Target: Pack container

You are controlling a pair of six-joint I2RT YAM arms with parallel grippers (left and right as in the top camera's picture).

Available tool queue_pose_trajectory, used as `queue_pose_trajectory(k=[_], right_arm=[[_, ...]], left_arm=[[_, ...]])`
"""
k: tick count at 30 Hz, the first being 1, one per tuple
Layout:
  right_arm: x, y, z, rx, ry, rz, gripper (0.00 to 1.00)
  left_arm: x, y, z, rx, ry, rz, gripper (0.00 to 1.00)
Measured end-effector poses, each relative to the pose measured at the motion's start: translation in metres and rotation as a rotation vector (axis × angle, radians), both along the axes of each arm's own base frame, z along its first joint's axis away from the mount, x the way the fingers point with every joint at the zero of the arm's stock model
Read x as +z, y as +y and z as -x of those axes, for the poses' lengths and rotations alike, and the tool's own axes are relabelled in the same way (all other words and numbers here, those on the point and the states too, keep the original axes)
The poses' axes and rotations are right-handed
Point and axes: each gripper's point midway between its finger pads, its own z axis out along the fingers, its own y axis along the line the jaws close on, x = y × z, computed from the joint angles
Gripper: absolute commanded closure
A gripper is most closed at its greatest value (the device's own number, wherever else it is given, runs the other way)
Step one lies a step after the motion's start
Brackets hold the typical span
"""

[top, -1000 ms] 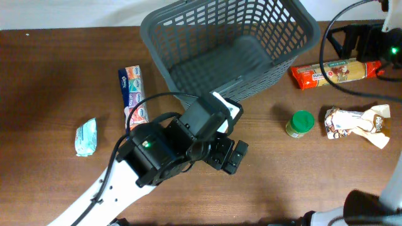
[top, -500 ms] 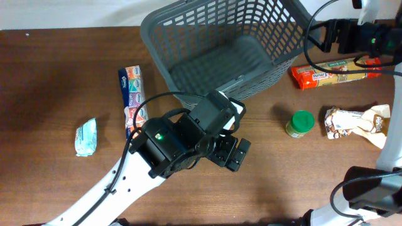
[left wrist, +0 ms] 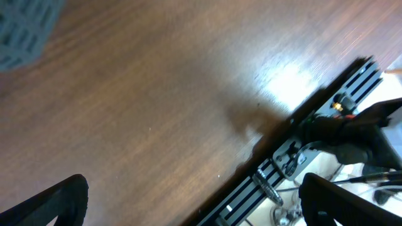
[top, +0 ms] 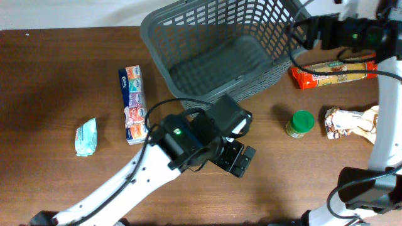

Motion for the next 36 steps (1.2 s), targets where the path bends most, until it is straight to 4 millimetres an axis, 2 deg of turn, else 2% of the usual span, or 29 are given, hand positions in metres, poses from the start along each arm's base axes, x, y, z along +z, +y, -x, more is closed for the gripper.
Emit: queue_pose_trajectory(k=[3, 7, 13, 19, 20, 22, 23, 25, 27, 29, 30, 36], right_arm=[[-0.007, 0.017, -0.001, 0.008, 0.008, 0.055, 0.01], [-0.020, 0.023, -0.002, -0.029, 0.036, 0.157, 0.00], [-0.034, 0.013, -0.004, -0.108, 0.065, 0.291, 0.01], [-0.048, 0.004, -0.010, -0.129, 0.088, 0.347, 0.01], [-0.052, 0.003, -0.011, -0.128, 0.097, 0.351, 0.03], [-0.059, 0.002, -0.012, -0.124, 0.115, 0.362, 0.22], [-0.061, 0.002, -0.012, -0.119, 0.120, 0.368, 0.34], [-0.066, 0.002, -0.012, -0.116, 0.134, 0.373, 0.61], [-0.070, 0.002, -0.014, -0.115, 0.141, 0.377, 0.76], [-0.071, 0.002, -0.014, -0.117, 0.145, 0.375, 0.87], [-0.071, 0.002, -0.015, -0.115, 0.145, 0.377, 0.95], [-0.065, 0.003, -0.023, -0.157, 0.124, 0.345, 0.96]], left_arm=[[-0.013, 0.002, 0.001, 0.027, 0.034, -0.048, 0.01], [-0.017, 0.009, -0.006, 0.088, 0.015, -0.091, 0.01], [-0.018, 0.019, -0.018, 0.143, -0.043, -0.138, 0.01], [-0.018, 0.024, -0.027, 0.172, -0.086, -0.163, 0.01], [-0.017, 0.024, -0.028, 0.174, -0.092, -0.163, 0.01], [-0.019, 0.023, -0.030, 0.177, -0.096, -0.169, 0.00], [-0.020, 0.023, -0.030, 0.177, -0.095, -0.173, 0.07], [-0.024, 0.022, -0.031, 0.185, -0.088, -0.181, 0.41], [-0.027, 0.022, -0.033, 0.185, -0.086, -0.191, 0.75], [-0.029, 0.021, -0.033, 0.189, -0.082, -0.194, 0.98], [-0.030, 0.020, -0.034, 0.196, -0.080, -0.193, 0.98], [-0.025, 0.010, -0.041, 0.232, -0.097, -0.139, 0.98]])
